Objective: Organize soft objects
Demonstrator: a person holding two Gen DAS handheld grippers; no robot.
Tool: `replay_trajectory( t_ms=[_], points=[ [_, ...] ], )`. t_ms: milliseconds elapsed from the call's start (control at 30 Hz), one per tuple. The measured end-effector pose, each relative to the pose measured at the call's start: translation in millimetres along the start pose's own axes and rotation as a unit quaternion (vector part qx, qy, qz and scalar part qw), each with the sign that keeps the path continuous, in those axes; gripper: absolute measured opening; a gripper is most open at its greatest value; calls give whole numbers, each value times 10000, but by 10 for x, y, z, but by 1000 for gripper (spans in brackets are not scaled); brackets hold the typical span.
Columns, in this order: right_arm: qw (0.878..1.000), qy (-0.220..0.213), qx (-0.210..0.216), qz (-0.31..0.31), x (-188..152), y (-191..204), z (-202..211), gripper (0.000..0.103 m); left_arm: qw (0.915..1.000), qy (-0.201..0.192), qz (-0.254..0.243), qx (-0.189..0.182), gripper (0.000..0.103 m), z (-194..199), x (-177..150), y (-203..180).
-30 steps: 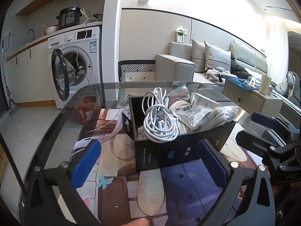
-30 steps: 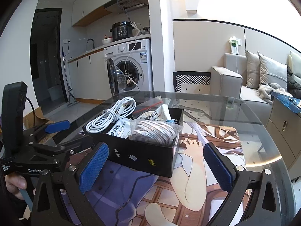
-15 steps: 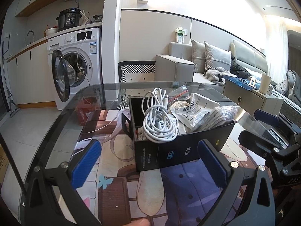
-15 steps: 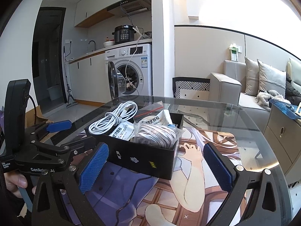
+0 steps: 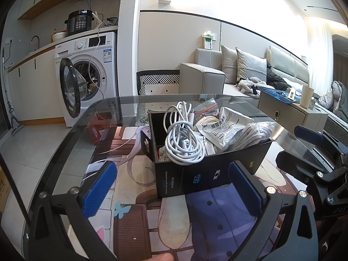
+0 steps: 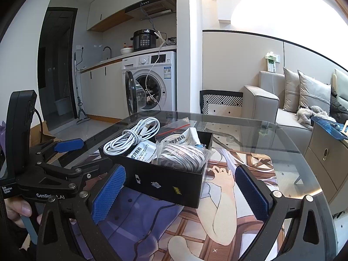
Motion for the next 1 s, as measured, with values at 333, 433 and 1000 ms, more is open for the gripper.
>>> replay_trajectory(
  t_ms=[333,433,1000],
  points=[
    [10000,2,-5,3,-9,1,-4,102,10000,-5,-8,9,103,9,7,-1],
    [10000,1,-7,3,-11,1,-5,102,10000,-5,-7,7,103,9,6,-3],
    [10000,-4,-5,11,-15,2,0,102,10000,-14,-3,11,103,18,9,-3]
  ],
)
Point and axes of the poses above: each gripper's, at about its wrist camera, not at the fingertips, and z roughly against the way its jaws point, y to its left, x to its top, the point moved 3 cm from there along -z, roughly the way its jaws point, and after that the axes turned 6 degrees about -z, right-handed, at the moved point
